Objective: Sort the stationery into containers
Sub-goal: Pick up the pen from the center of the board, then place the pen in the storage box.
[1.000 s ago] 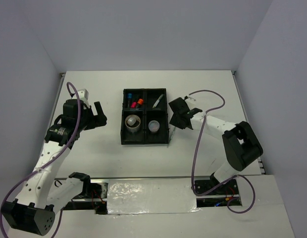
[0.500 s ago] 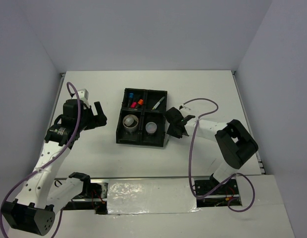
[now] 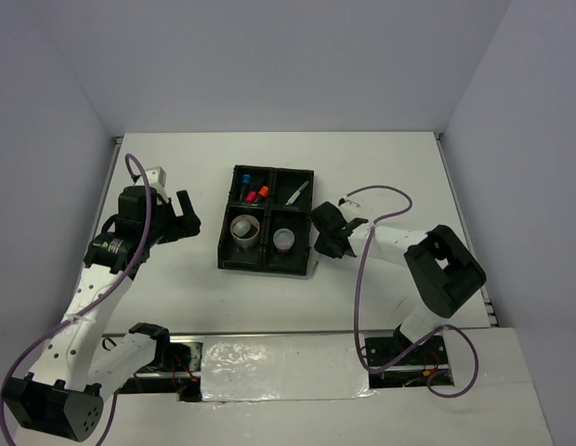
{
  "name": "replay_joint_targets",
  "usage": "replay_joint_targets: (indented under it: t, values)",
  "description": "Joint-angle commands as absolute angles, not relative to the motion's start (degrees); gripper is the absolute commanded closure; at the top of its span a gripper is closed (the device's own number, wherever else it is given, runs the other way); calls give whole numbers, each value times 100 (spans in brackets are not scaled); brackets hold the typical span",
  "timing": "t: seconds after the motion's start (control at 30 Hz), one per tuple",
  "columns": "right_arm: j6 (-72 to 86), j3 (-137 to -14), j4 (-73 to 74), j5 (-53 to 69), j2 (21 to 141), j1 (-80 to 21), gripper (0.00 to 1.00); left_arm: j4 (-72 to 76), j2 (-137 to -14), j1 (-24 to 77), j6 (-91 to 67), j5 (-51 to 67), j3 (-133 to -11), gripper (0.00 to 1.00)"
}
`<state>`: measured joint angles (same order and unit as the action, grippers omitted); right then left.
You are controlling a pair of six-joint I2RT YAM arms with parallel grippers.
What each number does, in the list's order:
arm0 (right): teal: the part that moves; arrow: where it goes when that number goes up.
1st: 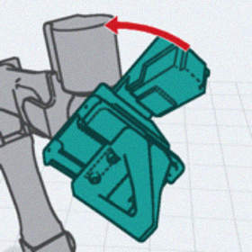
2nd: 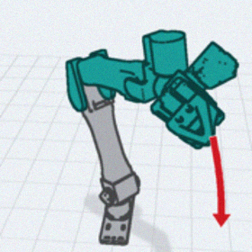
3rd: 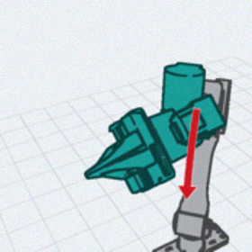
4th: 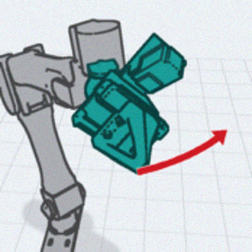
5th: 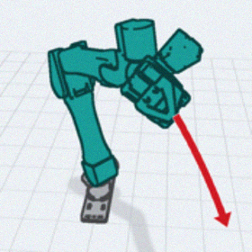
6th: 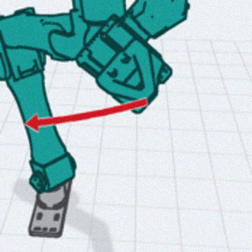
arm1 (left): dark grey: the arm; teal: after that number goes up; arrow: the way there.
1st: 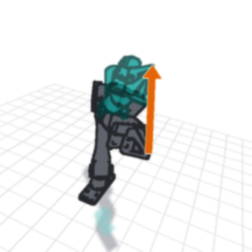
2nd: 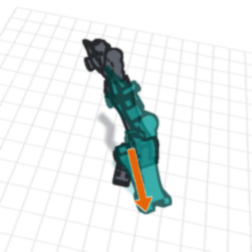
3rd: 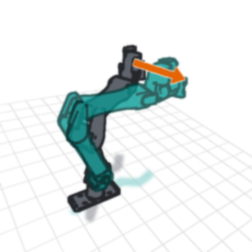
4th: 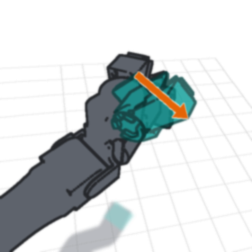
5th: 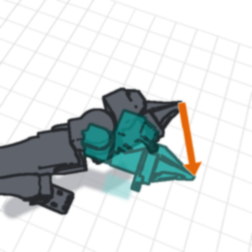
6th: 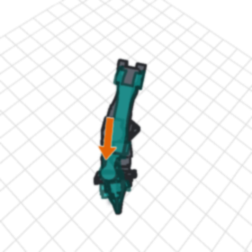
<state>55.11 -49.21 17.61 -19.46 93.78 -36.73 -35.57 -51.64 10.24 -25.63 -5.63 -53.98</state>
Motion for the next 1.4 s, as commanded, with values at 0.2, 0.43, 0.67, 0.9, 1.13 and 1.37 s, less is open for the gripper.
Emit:
replay_joint_targets:
  t: [0.2,0.43,0.67,0.9,1.13,1.37]
  values:
    - [5309,-4903,2030,-1960,8273,-3612,94,-3401,-5133,984,-2487,-571,-5379,1]
    - [4957,-5834,1995,-2039,8322,-3621,93,-3419,-5115,984,-2514,-650,-5388,1]
    - [4737,-8379,2583,-2285,10042,-3560,90,-3428,-5115,984,-2540,-738,-5388,1]
    - [4860,-10230,3410,-2303,11450,-3279,88,-3410,-5133,984,-2531,-668,-5388,1]
    - [5027,-10143,2945,-2206,11707,-3208,80,-3375,-5150,984,-2496,-536,-5388,1]
    - [4948,-10002,2839,-2065,11620,-3199,60,-3375,-5133,984,-2496,-536,-5396,1]
